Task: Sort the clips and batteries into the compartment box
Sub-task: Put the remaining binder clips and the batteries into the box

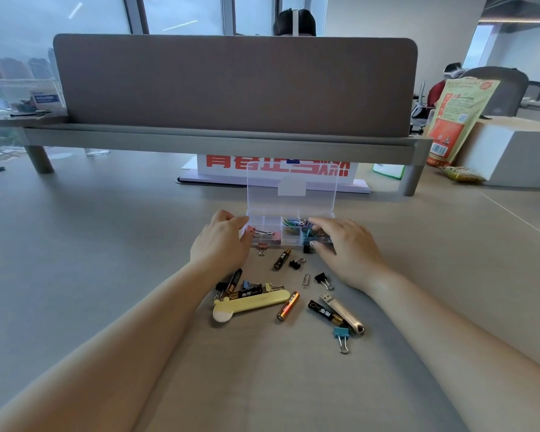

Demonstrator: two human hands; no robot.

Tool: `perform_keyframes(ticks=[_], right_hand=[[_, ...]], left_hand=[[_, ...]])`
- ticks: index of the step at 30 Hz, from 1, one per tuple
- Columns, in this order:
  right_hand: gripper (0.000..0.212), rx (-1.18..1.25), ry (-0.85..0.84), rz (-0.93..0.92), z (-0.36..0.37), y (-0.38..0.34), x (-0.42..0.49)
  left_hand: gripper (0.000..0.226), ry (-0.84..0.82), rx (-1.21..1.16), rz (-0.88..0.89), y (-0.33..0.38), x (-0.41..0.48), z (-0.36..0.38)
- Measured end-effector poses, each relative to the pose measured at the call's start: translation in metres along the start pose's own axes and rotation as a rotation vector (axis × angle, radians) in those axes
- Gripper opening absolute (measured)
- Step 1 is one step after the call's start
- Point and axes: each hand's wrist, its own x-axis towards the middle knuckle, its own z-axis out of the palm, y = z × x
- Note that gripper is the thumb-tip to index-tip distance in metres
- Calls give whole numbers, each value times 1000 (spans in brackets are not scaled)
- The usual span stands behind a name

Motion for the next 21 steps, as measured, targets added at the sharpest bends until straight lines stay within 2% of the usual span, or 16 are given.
perform_keyframes(ticks=[6,10,15,21], right_hand=[[37,-26,38,45,-1,0,0],[32,-42,6,24,0,0,0],[23,-13,44,18,-1,1,-2],[28,-150,59,14,-4,-4,-4]], left_hand=[[31,37,9,48,1,-3,-2],[30,27,24,54,-2,-2,-1],[30,28,20,55,-3,-2,0],[32,16,18,52,-4,-3,-1]])
